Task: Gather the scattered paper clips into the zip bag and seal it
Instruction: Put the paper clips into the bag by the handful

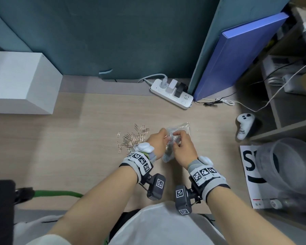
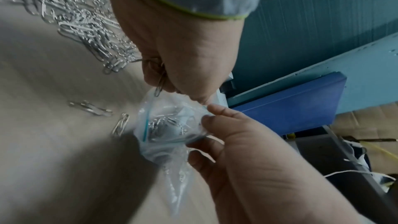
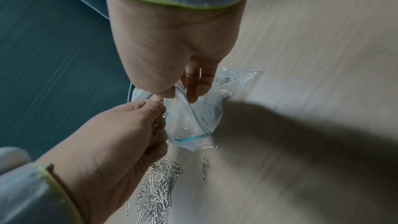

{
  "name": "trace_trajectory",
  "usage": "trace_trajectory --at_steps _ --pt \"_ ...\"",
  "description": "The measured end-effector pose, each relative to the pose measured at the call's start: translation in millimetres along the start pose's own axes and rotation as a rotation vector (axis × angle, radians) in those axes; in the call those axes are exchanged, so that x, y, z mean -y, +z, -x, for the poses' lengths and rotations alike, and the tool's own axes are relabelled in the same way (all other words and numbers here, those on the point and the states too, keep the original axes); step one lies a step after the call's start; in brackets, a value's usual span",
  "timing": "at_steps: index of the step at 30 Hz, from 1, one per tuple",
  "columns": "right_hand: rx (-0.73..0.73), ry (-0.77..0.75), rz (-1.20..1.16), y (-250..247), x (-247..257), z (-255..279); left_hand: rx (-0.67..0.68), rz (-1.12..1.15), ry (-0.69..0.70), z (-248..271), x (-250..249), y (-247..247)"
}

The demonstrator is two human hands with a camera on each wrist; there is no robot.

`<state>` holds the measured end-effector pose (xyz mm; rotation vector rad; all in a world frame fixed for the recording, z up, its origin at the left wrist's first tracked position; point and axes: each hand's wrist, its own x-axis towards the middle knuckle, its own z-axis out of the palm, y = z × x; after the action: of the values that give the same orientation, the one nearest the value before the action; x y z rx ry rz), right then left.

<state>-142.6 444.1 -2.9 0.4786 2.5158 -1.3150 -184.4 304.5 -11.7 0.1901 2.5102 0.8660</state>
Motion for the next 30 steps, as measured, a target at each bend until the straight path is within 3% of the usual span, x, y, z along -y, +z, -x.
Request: trace_trajectory --at_steps 6,12,19,21,23,25,30 --pt "0.024 -0.01 0.006 -0.8 -4.6 3.2 0.018 -0.031 -0.044 -5.6 -19.8 -0.9" --pt "0.03 -0.029 0.014 -2.0 -5.8 5.9 0.065 0.104 -0.057 -2.7 -20.9 0.4" --pt "-0.015 -0.029 0.011 -6.7 -6.5 8.0 0.045 0.25 0.096 10.3 -1.9 -12.5" --pt "-0.028 -0.024 0.023 -7.6 -6.4 8.2 -0.054 0.266 0.122 13.3 5.5 -20.5" --pt "-0.038 -0.014 0.041 -9.1 -7.0 9.1 -0.226 0.173 0.115 16.7 20.8 -25.2" --pt "-0.046 -0.004 0.055 -10.8 -8.2 9.7 -0.291 -0.016 0.074 19.8 44.7 -19.3" --pt "-0.055 -0.018 0.069 -15.6 -16.3 9.0 -0.088 -0.415 0.07 37.5 89.0 24.0"
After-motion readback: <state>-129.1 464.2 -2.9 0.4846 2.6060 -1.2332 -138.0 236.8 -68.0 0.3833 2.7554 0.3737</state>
